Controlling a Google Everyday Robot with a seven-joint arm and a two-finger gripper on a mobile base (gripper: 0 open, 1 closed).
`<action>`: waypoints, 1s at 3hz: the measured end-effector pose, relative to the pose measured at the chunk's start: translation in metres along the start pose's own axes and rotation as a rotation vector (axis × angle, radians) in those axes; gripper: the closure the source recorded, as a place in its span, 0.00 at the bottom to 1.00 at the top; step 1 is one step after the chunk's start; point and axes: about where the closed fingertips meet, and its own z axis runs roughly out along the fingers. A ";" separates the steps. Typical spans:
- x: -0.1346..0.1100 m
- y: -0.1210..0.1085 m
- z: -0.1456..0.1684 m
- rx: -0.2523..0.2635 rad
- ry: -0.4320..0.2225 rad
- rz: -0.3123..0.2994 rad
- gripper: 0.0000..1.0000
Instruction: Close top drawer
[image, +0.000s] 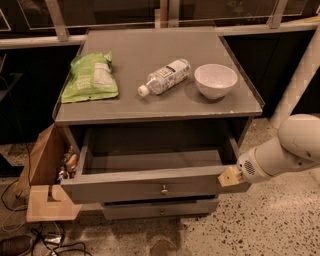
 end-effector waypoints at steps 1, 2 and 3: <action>-0.006 0.003 0.004 -0.015 -0.013 -0.012 1.00; -0.004 0.001 0.005 -0.027 -0.025 -0.014 1.00; -0.004 -0.001 0.003 -0.031 -0.037 -0.023 1.00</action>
Offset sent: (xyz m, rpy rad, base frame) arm 0.0025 -0.0006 -0.0042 0.0501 -0.0290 0.0116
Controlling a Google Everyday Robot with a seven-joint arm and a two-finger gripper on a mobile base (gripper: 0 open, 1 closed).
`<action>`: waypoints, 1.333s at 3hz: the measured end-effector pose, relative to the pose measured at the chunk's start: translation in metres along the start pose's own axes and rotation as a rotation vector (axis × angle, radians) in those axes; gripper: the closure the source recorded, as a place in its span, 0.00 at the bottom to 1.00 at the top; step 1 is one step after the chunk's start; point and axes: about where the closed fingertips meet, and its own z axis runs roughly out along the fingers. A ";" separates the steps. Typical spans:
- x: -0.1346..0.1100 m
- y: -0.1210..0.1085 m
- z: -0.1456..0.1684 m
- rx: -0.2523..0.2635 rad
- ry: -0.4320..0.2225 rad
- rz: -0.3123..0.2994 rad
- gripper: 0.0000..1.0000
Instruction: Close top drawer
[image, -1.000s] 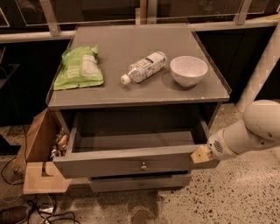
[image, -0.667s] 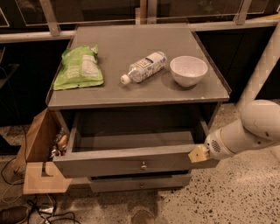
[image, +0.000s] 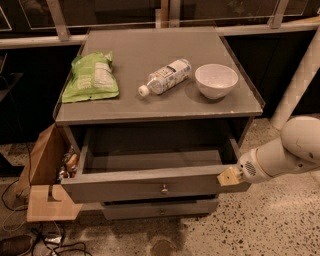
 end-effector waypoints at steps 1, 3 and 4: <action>-0.010 0.004 0.000 -0.002 -0.013 -0.017 1.00; -0.043 0.015 -0.010 0.002 -0.056 -0.098 1.00; -0.033 0.014 -0.021 0.006 -0.062 -0.036 1.00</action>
Offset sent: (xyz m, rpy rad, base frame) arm 0.0573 0.0415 0.0665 0.0001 -0.2018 0.1410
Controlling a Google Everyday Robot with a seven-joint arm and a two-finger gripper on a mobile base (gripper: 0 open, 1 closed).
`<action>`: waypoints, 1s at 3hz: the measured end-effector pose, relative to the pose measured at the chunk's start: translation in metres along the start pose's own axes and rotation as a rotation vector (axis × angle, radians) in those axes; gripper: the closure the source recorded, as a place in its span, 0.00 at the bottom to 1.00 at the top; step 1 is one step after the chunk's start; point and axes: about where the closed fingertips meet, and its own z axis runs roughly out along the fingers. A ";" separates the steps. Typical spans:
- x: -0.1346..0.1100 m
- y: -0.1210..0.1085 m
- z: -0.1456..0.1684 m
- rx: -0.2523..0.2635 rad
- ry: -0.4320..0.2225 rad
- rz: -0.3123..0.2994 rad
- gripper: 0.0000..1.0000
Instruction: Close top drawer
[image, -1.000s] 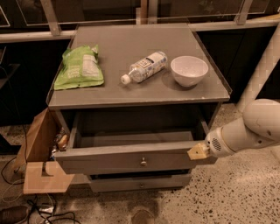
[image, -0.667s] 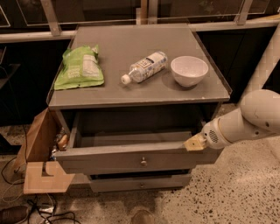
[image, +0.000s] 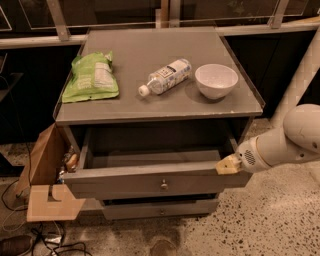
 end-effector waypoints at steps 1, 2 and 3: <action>0.015 0.007 -0.014 0.004 0.011 0.043 1.00; 0.031 0.022 -0.007 -0.020 0.052 0.076 1.00; 0.031 0.022 -0.007 -0.021 0.053 0.077 1.00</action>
Offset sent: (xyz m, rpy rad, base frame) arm -0.0620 0.0162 -0.0134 0.0264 0.1604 -0.0475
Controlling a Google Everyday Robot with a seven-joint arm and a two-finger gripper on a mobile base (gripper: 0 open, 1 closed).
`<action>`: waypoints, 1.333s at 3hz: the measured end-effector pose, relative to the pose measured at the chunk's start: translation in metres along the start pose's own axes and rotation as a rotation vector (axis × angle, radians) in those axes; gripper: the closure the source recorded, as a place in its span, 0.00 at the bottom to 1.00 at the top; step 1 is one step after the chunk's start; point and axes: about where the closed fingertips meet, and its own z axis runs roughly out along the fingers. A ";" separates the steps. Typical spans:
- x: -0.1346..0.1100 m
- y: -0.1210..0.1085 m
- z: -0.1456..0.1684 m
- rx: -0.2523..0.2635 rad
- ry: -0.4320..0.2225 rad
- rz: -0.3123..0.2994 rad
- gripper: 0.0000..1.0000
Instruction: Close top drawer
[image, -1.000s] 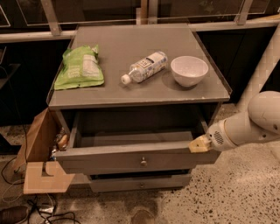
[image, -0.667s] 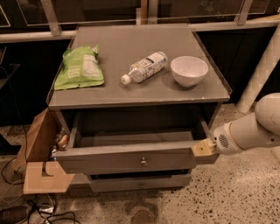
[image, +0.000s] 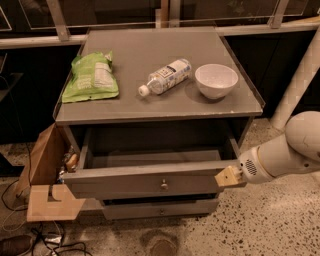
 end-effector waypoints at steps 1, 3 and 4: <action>-0.005 -0.014 0.024 -0.001 0.004 0.037 1.00; -0.021 -0.032 0.058 -0.011 -0.010 0.055 1.00; -0.028 -0.036 0.066 -0.017 -0.020 0.054 1.00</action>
Offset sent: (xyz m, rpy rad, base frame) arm 0.0629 0.0071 -0.0659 0.0330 0.0213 -0.0648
